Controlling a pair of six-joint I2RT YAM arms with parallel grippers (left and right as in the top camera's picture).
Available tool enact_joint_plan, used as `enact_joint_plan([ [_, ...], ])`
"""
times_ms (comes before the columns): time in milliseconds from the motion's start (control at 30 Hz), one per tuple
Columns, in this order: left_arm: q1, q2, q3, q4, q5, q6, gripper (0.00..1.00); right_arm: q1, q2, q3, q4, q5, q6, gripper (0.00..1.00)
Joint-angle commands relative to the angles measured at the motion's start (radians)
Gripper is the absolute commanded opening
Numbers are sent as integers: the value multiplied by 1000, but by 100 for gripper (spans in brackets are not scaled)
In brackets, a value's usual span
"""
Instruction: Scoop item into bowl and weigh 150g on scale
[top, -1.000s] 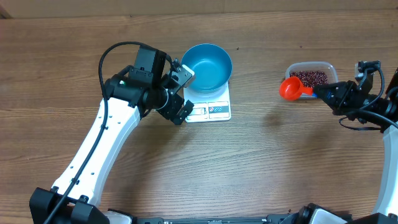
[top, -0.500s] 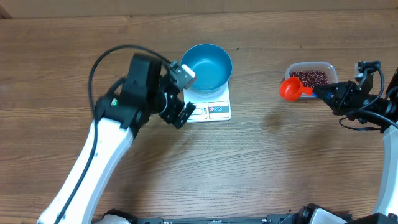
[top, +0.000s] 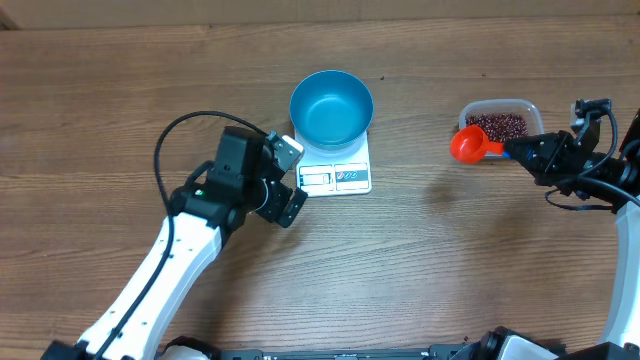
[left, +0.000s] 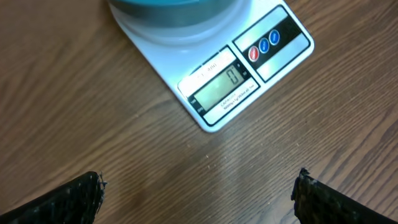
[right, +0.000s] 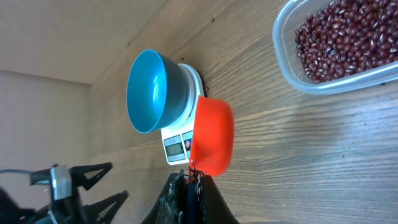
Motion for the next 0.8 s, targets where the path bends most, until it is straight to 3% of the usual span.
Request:
enact_joint_plan([
  [0, -2, -14, -2, 14, 62, -1, 100, -4, -5, 26, 0, 3, -9, 4],
  [367, -1, -160, 63, -118, 48, 0, 100, -4, -5, 26, -3, 3, -8, 4],
  [767, -1, -222, 84, -130, 38, -1, 100, -4, -5, 26, -2, 3, -9, 4],
])
